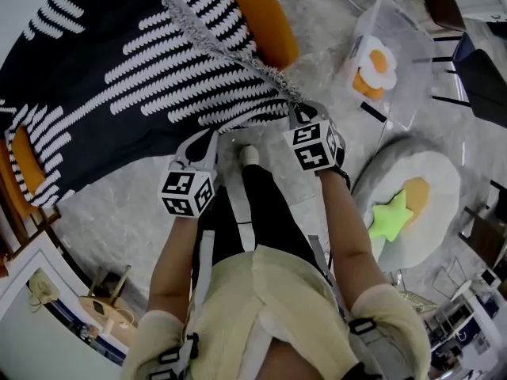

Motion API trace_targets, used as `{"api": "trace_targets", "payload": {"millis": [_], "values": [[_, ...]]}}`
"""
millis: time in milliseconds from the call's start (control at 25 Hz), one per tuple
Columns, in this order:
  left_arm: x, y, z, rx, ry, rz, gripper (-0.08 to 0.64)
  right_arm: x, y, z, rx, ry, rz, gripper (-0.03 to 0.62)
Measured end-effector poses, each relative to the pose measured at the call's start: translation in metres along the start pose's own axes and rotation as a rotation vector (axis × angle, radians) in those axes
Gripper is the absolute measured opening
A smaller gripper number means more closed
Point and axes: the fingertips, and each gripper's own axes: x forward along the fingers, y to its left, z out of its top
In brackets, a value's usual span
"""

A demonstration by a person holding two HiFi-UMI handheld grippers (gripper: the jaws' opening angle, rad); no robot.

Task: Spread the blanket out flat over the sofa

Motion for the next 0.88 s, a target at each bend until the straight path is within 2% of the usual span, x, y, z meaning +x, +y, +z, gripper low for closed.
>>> {"api": "trace_targets", "payload": {"millis": [880], "values": [[0.001,0.018,-0.018,-0.016,0.041,0.013,0.005,0.027,0.069,-0.034,-0.001,0.078,0.097,0.017]]}}
